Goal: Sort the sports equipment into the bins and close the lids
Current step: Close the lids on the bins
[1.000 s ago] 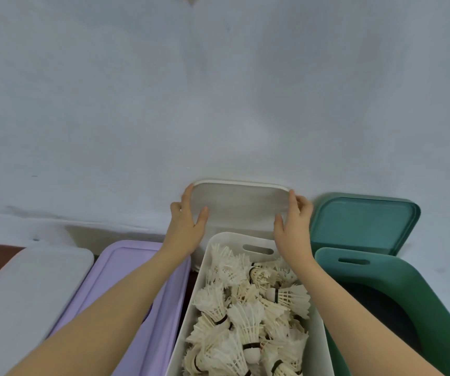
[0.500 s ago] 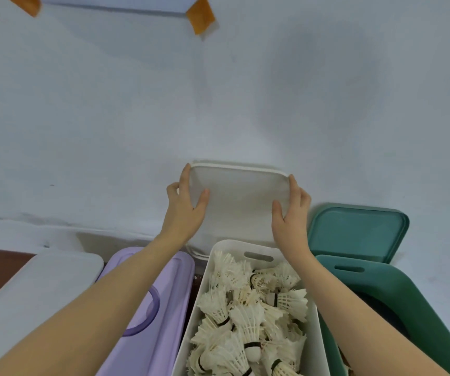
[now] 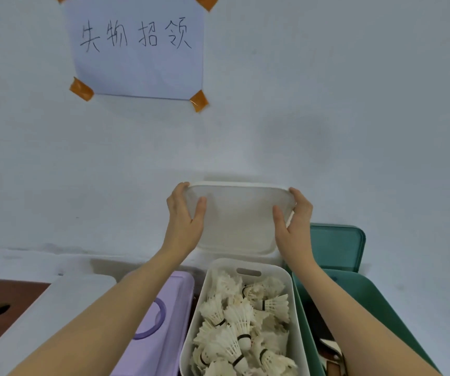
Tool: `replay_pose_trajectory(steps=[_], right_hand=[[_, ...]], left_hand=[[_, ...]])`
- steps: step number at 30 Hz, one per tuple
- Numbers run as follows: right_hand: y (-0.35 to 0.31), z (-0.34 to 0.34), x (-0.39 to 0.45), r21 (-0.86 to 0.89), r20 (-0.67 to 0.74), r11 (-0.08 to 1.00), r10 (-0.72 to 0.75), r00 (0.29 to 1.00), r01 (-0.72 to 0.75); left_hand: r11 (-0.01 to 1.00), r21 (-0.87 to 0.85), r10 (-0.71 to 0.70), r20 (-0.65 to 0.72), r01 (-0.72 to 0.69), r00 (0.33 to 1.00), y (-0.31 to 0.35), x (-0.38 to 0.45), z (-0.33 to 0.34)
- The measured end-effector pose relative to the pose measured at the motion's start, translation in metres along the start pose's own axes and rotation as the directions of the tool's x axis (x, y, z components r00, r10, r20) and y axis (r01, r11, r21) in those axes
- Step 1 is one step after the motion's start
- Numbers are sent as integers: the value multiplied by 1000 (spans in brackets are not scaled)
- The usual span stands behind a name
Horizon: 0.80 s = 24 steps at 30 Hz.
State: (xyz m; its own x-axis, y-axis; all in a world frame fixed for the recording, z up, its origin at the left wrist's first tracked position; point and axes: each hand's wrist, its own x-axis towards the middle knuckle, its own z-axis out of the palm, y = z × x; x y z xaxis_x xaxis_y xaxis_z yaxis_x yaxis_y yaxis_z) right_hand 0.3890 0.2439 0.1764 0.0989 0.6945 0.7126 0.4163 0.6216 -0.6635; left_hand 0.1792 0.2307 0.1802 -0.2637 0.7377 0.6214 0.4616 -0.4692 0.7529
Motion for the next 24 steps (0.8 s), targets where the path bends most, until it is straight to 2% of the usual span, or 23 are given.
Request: replay_pose_trajectory(steps=[3,6,9,15,20,24], right_hand=[[3,-19,-34,5,10,998,70,997,-70],[12,-36,-71,-46,61,995,87,994,-84],[19,-48,-103,-107,118,992,84,989,-72],[28,-62,-163,-123,217,985,148,965,-123],[30,-69,-201,-186,319,966,233,919,-180],[32,-70,-233,-253,360,942,301,883,-218]], left_hand=[[997,-56,-47,36,49,998,-7,-28,-1],[994,-40,-98,116,103,988,-15,-60,0],[996,39,-83,187,77,979,-20,-89,-1],[991,132,-38,307,-3,951,-41,-136,-24],[970,243,-104,492,-22,864,-60,-173,-31],[946,322,-163,579,-41,799,-80,-201,-33]])
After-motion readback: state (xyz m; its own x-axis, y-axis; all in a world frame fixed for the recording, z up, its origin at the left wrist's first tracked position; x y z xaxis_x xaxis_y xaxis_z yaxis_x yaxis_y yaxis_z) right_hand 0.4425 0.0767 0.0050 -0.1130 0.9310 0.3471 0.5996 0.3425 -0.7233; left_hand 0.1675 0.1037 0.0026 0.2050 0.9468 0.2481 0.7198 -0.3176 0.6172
